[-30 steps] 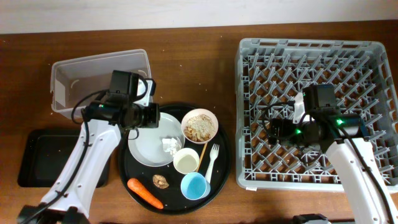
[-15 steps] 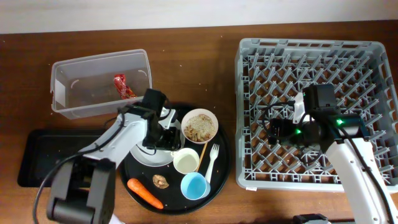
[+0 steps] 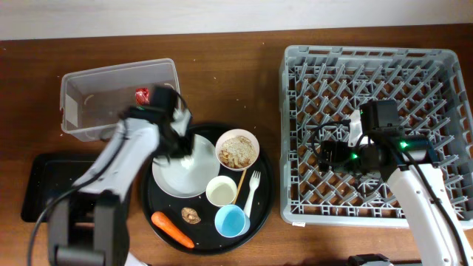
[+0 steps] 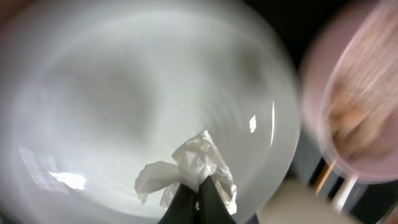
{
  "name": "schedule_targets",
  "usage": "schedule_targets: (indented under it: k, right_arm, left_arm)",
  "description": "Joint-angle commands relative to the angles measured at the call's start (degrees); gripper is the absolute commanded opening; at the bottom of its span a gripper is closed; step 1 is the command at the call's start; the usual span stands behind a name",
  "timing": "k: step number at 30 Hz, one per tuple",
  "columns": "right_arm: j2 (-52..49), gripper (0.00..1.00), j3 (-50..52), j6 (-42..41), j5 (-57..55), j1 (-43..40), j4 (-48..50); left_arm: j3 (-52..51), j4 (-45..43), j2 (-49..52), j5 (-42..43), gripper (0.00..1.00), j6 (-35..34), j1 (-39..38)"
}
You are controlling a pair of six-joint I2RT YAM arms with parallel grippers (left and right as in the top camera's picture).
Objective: Sort waste into correct bins and load items into the dishwasher rack
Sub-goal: 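Move the tissue into the clear bin and release it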
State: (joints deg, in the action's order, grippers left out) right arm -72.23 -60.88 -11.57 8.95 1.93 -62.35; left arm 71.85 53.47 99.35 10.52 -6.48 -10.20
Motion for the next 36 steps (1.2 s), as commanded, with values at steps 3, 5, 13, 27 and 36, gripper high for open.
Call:
schedule_targets:
  k: [3,5,13,27,36]
  right_arm:
    - [0.11,0.98,-0.83,0.37,-0.57,0.26,0.15]
    - [0.11,0.98,-0.85,0.37,-0.57,0.26,0.15]
    - [0.11,0.98,-0.85,0.39,-0.55,0.26,0.11]
    - [0.11,0.98,-0.83,0.37,-0.55,0.26,-0.74]
    - [0.11,0.98,-0.83,0.39,-0.57,0.26,-0.46]
  left_arm:
    - [9.97,-6.95,-5.88,-6.54,0.01,0.33,6.27]
    - [9.88,-11.76,-5.22,-9.11,0.04,0.33,7.82]
    - [9.97,-18.08,-0.70,-10.36,0.74,0.33,11.30]
    - [9.88,-16.63,-4.44,-9.94,0.75,0.31,11.39]
    - [9.84,-15.98,-3.34,-2.01,0.52,5.62,12.61]
